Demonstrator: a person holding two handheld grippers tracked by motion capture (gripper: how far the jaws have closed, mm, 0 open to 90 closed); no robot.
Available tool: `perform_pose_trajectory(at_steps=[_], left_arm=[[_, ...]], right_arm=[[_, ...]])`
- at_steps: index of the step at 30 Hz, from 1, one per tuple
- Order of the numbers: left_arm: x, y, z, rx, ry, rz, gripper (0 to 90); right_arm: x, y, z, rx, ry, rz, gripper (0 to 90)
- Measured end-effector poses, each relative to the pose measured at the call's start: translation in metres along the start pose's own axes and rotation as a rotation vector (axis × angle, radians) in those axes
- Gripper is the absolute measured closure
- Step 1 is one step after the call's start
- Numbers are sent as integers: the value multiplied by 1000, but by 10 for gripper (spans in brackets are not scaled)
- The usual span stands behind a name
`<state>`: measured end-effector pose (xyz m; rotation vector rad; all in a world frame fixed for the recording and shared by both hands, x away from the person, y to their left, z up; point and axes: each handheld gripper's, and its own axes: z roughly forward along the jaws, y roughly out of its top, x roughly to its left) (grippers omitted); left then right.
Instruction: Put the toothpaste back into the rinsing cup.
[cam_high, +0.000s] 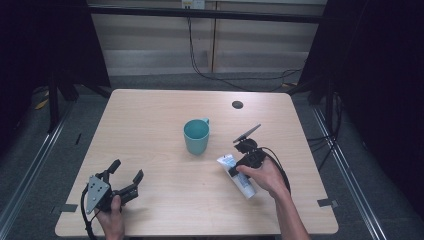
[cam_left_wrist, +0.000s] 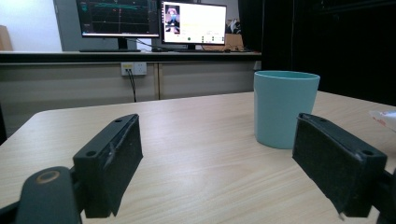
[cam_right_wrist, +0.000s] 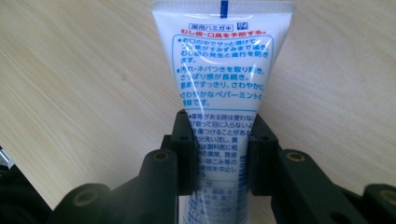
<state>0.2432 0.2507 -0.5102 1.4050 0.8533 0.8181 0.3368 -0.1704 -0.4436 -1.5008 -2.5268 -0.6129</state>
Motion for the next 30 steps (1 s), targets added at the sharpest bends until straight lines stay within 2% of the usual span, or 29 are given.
perform_pose_trajectory(at_steps=[3, 8, 9, 11, 15, 20, 22, 28, 30], left_arm=[[0, 0, 0, 0, 0, 0, 158], [0, 0, 0, 0, 1, 0, 158], [0, 0, 0, 0, 1, 0, 158], [0, 0, 0, 0, 1, -1, 158], [0, 0, 0, 0, 1, 0, 158], [0, 0, 0, 1, 1, 0, 158], [0, 0, 0, 0, 1, 0, 158], [0, 0, 0, 1, 1, 0, 158], [0, 0, 0, 1, 2, -1, 158]], right_arm=[[2, 0, -5, -42, 11, -11, 698], [6, 2, -11, -81, 19, -21, 699], [7, 3, -15, -98, 33, -24, 699], [9, 4, -18, -108, 51, -28, 699], [12, 5, -22, -119, 54, -34, 699], [13, 6, -27, -152, 93, -29, 699], [14, 5, -29, -171, 88, -26, 699], [17, 5, -36, -259, 95, -53, 700], [19, 5, -40, -293, 91, -77, 700]])
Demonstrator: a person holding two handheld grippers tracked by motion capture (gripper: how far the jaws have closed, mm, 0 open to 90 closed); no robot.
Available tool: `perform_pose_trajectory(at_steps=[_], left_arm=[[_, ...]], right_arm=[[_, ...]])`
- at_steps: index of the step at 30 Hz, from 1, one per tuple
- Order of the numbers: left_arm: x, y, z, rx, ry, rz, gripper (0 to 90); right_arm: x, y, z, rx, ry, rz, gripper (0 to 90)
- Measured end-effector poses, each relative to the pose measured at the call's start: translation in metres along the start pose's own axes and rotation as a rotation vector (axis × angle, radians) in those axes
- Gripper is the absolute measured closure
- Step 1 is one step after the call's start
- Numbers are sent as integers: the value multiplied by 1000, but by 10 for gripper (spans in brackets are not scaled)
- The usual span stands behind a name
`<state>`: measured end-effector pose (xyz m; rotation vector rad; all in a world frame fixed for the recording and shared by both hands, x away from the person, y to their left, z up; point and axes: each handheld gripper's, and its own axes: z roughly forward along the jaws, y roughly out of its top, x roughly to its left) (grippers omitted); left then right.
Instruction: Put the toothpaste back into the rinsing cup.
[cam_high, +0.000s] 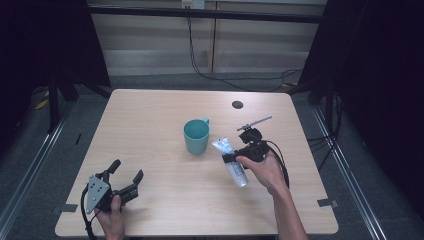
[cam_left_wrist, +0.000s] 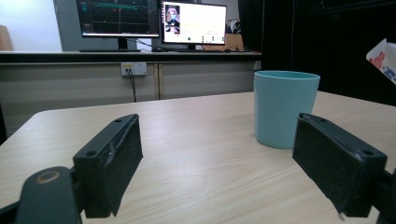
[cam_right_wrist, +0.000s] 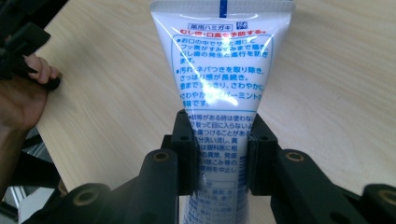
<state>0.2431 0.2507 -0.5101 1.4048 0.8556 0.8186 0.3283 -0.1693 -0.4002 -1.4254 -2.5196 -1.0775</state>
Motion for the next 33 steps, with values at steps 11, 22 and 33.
perform_pose_trajectory(at_steps=[11, 22, 33], left_arm=[[0, 0, 0, -1, -1, 0, 158], [0, 0, 0, -1, -1, 0, 158], [0, 0, 0, 0, -1, 0, 158]], right_arm=[[11, 7, -9, -130, -12, -40, 702], [18, 7, -17, -278, -23, -96, 704], [24, 9, -18, -393, -28, -137, 704]])
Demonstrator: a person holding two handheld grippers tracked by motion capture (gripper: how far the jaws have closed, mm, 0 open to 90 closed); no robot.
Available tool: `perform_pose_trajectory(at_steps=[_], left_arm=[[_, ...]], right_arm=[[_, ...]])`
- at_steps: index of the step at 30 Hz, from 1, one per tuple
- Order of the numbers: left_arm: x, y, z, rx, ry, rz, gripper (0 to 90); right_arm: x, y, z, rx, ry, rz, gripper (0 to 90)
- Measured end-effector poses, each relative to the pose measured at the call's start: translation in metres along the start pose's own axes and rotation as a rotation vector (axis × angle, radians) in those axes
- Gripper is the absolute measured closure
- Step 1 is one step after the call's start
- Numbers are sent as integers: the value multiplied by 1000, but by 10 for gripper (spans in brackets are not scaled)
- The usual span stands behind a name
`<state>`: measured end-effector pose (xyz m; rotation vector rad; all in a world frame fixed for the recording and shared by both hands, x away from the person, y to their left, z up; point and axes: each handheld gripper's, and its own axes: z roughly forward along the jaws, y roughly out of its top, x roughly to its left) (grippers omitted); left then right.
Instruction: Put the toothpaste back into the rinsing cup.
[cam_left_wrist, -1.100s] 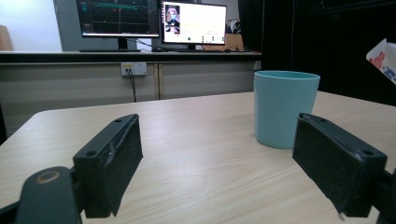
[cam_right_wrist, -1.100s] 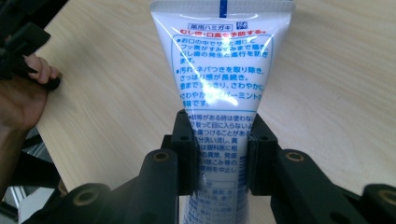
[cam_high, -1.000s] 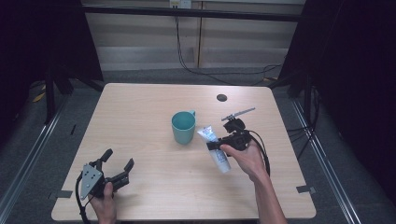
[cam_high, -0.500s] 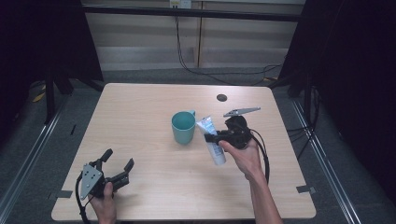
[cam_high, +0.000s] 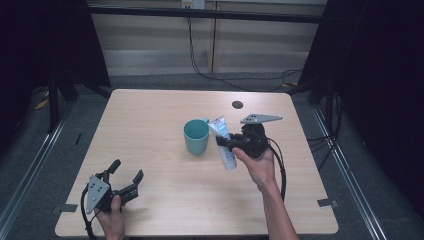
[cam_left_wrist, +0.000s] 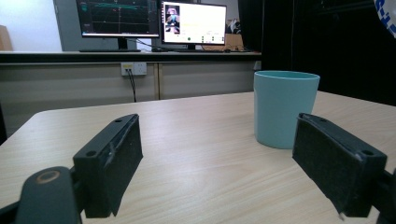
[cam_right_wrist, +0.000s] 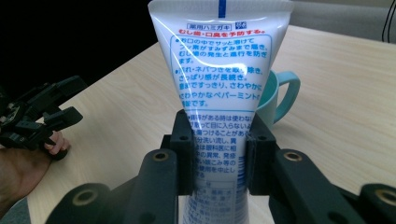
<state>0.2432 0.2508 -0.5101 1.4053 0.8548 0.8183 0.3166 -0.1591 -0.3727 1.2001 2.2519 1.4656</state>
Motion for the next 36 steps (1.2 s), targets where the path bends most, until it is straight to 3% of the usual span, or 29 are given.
perform_pose_trajectory(at_steps=[11, 15, 20, 27, 36], left_arm=[[0, 0, 0, -4, 1, 0, 158], [0, 0, 0, -4, 2, 2, 158], [0, 0, 0, -5, 1, 1, 158], [0, 0, 0, -5, 1, 3, 158], [0, 0, 0, 0, 0, 8, 158]], right_arm=[[6, 4, 2, -93, -1, -28, 703], [7, 7, 3, -98, 3, -47, 702], [9, 9, 4, -145, 4, -51, 702], [8, 11, 10, -171, 2, -52, 701], [6, 15, 15, -257, 1, -64, 700]])
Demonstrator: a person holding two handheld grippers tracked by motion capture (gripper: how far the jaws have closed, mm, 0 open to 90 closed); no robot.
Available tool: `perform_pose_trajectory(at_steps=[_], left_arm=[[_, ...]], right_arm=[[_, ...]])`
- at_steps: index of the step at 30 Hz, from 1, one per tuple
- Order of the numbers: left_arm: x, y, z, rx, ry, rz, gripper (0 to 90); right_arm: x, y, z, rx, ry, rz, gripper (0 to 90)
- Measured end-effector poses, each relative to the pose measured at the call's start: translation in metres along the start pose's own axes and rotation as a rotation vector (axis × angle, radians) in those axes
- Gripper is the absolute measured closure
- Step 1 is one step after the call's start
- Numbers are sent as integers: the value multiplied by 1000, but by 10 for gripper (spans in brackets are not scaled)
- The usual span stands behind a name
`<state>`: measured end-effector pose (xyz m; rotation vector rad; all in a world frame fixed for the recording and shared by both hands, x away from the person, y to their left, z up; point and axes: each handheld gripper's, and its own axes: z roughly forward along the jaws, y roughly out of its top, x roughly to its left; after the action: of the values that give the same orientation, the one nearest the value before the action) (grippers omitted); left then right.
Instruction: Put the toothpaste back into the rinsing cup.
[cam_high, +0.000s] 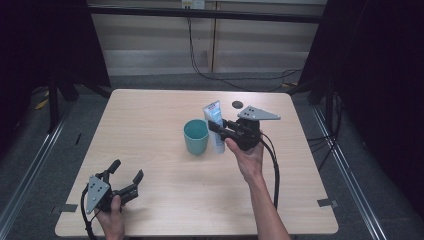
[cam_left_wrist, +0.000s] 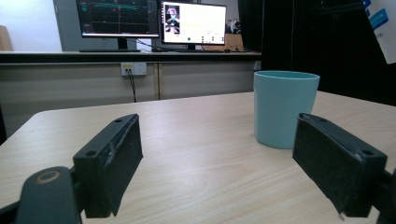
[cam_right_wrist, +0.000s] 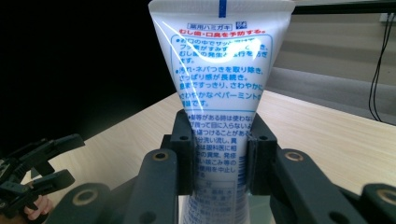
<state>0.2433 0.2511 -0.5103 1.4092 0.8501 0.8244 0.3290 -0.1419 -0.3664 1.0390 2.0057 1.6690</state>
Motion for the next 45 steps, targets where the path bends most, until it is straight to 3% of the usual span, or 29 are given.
perform_pose_trajectory(at_steps=[16, 24, 30, 34, 45], left_arm=[[0, 0, 0, 3, -1, 2, 158], [0, 0, 0, 3, -2, 2, 158], [-1, 0, 0, -2, -2, -5, 158], [-1, 0, 0, -3, -2, -6, 157], [-1, 0, 0, -2, -3, -4, 157]], right_arm=[[-4, 0, 22, -52, -4, -14, 699], [-4, 11, 33, -47, -14, -15, 699], [-4, 16, 42, -57, 16, -8, 698], [-5, 22, 46, -50, 9, -26, 698], [-12, 32, 59, -36, -16, -15, 695]])
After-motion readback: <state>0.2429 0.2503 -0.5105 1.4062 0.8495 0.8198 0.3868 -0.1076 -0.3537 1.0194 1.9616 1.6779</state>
